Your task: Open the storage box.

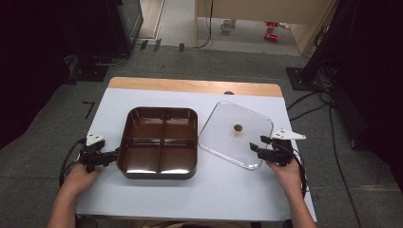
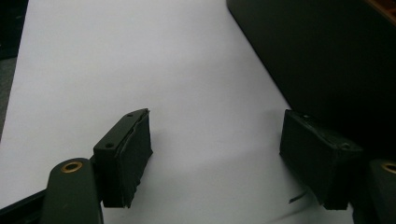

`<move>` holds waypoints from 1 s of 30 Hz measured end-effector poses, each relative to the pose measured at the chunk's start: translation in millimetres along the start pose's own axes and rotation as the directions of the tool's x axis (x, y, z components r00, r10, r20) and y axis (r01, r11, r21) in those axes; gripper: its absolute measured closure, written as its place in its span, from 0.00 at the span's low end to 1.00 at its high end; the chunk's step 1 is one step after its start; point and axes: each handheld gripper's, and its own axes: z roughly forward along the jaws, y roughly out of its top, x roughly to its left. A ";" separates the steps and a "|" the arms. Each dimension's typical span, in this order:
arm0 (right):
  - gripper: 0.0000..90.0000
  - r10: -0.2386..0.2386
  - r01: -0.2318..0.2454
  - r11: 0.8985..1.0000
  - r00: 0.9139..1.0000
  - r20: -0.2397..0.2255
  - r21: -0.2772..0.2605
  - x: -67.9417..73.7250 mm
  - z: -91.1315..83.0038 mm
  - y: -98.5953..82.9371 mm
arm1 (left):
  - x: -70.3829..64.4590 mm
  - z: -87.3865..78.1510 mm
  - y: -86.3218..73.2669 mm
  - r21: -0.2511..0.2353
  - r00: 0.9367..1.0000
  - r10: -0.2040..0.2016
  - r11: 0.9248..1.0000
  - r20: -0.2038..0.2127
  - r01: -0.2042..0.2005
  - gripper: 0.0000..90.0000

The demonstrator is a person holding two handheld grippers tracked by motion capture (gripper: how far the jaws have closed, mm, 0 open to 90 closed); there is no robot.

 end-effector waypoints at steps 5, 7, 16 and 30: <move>0.45 0.014 -0.013 1.000 1.000 0.013 -0.005 -6.6 -10.3 -15.3 | 0.0 0.0 0.0 0.000 1.000 0.000 1.000 0.000 0.000 0.28; 0.45 0.012 -0.012 1.000 1.000 0.025 -0.001 -9.2 -13.9 -20.3 | 0.0 0.0 0.0 0.000 1.000 0.000 1.000 0.000 0.000 0.28; 0.45 0.030 -0.031 0.999 0.997 0.075 0.017 -21.4 -21.1 -47.3 | 0.0 0.0 0.1 0.001 1.000 0.001 1.000 0.000 -0.001 0.28; 0.39 0.044 -0.060 0.995 0.983 0.180 0.085 -23.5 -18.3 -61.1 | 0.0 0.0 0.0 0.000 1.000 0.000 1.000 0.000 0.000 0.28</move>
